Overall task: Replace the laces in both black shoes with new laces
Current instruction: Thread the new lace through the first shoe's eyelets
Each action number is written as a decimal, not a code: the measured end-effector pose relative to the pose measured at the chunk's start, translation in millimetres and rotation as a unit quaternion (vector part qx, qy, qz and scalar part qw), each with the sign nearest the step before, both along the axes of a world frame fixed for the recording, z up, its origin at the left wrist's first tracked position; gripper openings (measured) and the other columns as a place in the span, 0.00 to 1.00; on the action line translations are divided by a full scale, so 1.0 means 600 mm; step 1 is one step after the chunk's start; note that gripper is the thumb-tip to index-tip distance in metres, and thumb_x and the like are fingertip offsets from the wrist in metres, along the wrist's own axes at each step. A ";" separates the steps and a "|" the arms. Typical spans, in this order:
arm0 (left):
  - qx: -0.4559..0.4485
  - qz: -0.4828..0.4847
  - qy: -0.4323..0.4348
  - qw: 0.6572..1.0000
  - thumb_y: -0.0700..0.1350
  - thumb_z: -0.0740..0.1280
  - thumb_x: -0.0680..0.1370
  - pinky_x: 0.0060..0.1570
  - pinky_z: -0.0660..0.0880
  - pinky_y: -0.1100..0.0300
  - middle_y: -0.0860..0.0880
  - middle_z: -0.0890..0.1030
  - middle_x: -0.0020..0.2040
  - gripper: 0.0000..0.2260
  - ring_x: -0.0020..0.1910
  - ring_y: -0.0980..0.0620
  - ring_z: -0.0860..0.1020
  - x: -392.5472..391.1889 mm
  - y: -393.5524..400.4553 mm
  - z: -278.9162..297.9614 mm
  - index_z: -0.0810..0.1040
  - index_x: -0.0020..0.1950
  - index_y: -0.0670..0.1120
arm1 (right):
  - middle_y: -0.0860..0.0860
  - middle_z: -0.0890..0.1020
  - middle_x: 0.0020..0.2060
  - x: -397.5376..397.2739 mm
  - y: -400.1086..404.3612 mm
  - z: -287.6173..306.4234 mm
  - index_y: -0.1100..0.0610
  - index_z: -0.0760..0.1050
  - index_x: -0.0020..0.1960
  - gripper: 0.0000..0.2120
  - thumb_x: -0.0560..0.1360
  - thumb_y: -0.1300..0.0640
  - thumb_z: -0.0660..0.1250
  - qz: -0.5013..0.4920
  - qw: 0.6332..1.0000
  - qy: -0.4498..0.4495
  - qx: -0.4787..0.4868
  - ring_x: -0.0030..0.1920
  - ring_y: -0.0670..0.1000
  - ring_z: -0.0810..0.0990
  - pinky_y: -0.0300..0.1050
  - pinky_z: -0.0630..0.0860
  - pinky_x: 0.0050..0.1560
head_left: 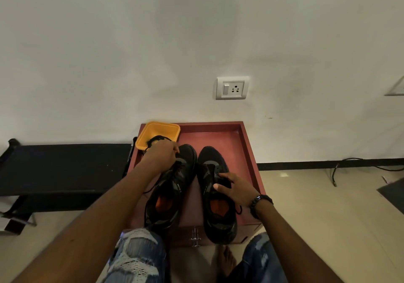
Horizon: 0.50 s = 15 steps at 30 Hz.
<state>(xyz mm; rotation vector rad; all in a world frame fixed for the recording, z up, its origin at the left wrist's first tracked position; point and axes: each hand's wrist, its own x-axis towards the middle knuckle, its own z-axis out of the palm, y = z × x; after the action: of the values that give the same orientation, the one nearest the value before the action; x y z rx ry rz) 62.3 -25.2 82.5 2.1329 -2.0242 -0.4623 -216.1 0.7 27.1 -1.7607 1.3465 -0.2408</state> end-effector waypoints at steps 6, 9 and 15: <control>0.019 0.007 -0.035 0.999 0.43 0.61 0.81 0.56 0.77 0.49 0.48 0.71 0.67 0.15 0.57 0.46 0.77 -0.009 0.038 -0.009 0.73 0.68 0.51 | 0.44 0.77 0.44 -0.032 -0.001 0.023 0.51 0.76 0.61 0.12 0.82 0.49 0.61 -0.067 0.997 -0.029 0.020 0.44 0.43 0.75 0.45 0.75 0.52; 0.038 -0.029 0.031 0.998 0.47 0.64 0.81 0.63 0.75 0.46 0.48 0.65 0.71 0.19 0.64 0.44 0.74 -0.045 0.046 -0.032 0.68 0.72 0.51 | 0.49 0.79 0.48 -0.044 0.007 0.028 0.52 0.73 0.59 0.10 0.79 0.52 0.67 -0.022 0.997 0.001 0.076 0.47 0.48 0.78 0.45 0.77 0.51; 0.116 -0.142 0.101 0.978 0.57 0.68 0.78 0.69 0.69 0.50 0.49 0.59 0.74 0.25 0.69 0.46 0.69 -0.144 0.065 -0.061 0.68 0.73 0.55 | 0.49 0.79 0.44 -0.042 0.017 0.050 0.53 0.70 0.62 0.14 0.78 0.55 0.68 0.002 0.992 -0.035 0.118 0.43 0.46 0.78 0.48 0.79 0.50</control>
<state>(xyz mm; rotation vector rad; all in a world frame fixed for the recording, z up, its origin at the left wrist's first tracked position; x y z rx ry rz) -24.2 13.9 45.7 1.8215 -2.2540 -0.9597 -241.4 10.9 56.8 -1.5429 1.2668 -0.1338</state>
